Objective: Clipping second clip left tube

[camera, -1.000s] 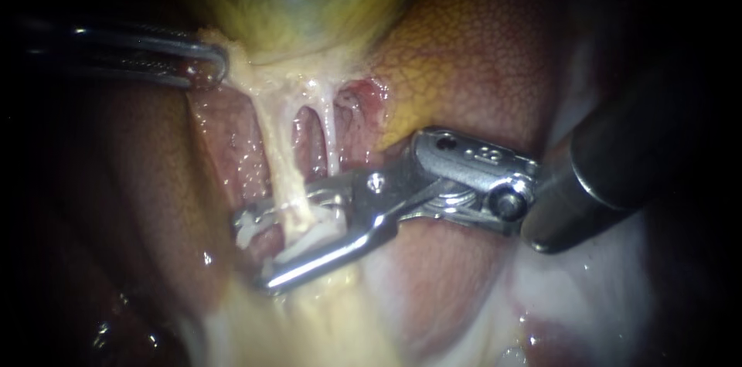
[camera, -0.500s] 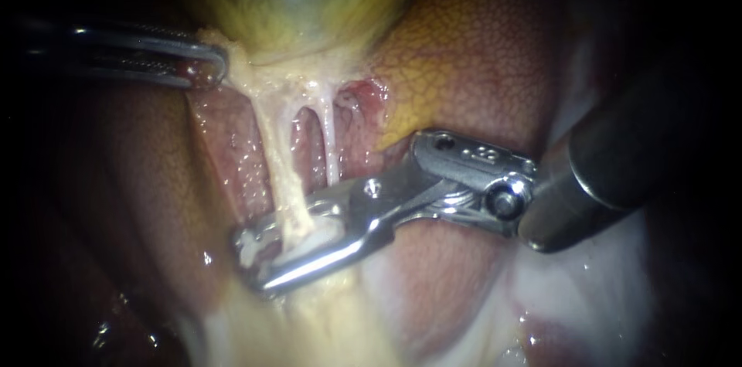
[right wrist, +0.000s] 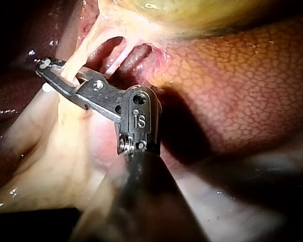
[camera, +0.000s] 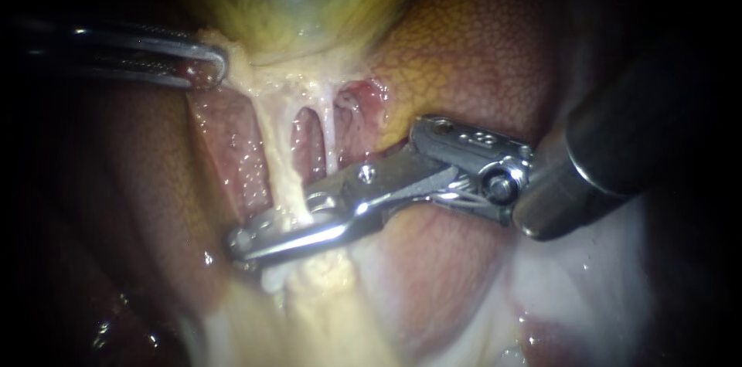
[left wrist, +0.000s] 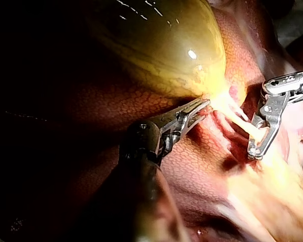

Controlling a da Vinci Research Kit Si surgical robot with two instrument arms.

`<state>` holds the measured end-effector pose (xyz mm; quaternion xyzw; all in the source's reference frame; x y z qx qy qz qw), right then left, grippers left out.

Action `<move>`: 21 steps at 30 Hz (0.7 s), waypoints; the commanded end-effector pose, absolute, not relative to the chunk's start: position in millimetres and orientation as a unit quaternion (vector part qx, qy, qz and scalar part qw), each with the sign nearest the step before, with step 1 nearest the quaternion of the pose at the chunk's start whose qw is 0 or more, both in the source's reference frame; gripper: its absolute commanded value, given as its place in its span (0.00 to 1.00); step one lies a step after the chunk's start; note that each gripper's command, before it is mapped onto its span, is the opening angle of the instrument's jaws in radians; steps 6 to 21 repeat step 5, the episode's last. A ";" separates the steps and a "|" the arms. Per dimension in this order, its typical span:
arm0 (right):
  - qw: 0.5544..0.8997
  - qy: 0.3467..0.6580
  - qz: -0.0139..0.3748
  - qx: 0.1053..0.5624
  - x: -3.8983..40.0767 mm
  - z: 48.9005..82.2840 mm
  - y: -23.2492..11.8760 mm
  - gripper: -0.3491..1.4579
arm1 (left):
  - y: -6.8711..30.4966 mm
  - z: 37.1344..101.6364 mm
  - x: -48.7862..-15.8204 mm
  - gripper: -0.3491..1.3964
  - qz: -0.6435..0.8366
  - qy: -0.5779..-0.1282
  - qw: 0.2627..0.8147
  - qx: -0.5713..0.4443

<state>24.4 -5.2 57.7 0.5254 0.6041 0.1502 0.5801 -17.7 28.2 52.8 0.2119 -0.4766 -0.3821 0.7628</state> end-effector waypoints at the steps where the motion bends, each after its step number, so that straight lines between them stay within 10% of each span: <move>1: 0.580 0.604 0.150 0.525 24.3 57.8 -5.2 0.00 | 28.2 52.8 -17.8 0.00 -0.382 -0.477 0.763 0.212; 21: 0.580 0.603 0.152 0.527 24.3 57.8 -5.2 0.00 | 28.2 52.8 -17.7 0.00 -0.382 -0.477 0.763 0.212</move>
